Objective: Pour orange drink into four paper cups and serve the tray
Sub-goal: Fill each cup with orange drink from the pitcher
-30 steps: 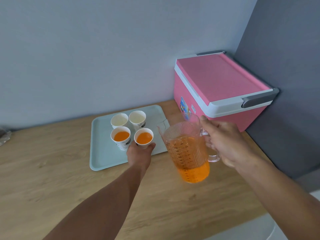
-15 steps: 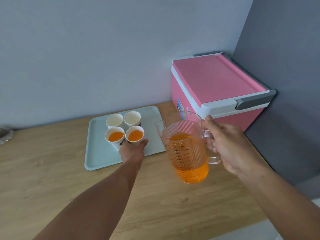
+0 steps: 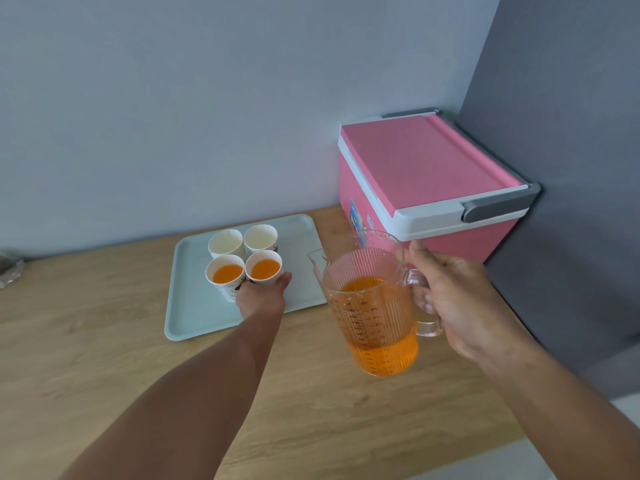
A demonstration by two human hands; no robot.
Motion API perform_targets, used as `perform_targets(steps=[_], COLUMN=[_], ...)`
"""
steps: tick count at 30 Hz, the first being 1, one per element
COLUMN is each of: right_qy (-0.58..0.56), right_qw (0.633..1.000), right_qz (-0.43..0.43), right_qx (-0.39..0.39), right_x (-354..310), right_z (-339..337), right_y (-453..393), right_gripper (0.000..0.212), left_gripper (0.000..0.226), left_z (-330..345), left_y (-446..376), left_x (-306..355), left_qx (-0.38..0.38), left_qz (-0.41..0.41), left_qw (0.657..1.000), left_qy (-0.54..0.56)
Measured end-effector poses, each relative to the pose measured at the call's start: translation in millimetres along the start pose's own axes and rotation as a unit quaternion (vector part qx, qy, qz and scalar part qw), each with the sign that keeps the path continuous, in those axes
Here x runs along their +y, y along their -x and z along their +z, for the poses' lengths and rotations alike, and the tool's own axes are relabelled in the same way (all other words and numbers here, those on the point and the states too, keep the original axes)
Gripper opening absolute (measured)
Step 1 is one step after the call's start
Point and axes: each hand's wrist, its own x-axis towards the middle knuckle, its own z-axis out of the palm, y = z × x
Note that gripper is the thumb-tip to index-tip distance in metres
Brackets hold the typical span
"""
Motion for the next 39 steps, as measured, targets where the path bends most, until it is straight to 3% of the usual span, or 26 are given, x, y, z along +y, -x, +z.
perform_targets(steps=[2,6,10,15,18,23,31,39], right_qy=[0.001,0.018,0.005,0.018,0.018,0.008,-0.009,-0.02], right_qw=[1.0,1.0,1.0,0.999,0.999,0.998,0.99,0.98], right_qz=[0.003,0.003,0.024,0.032,0.039,0.04,0.061,0.077], right_qx=[0.002,-0.006,-0.011,0.0,0.027,0.056,0.125,0.182], right_x=[-2,-3,-9,-10,-10,-10,-7,7], right_z=[3,11,32,60,77,106,145,166], right_y=[3,8,18,28,35,50,71,81], right_gripper=[0.04,0.061,0.038,0.035,0.036,0.032,0.034,0.027], left_gripper=[0.065,0.07,0.074,0.067,0.045,0.038,0.059,0.106], left_z=[-2,-13,-50,-131,-175,-209,-178,-126], left_y=[2,2,-5,-41,-73,-131,-190,-224], left_x=[0,-9,-23,-41,-40,-26,8,25], left_qx=[-0.01,-0.059,-0.166,-0.262,-0.271,-0.24,-0.253,-0.331], left_qz=[0.0,-0.009,0.045,0.09,0.1,0.147,0.233,0.306], left_qw=[1.0,0.998,0.98,0.95,0.941,0.932,0.909,0.867], left_qy=[0.0,0.0,-0.096,-0.146,-0.176,-0.228,-0.237,-0.213])
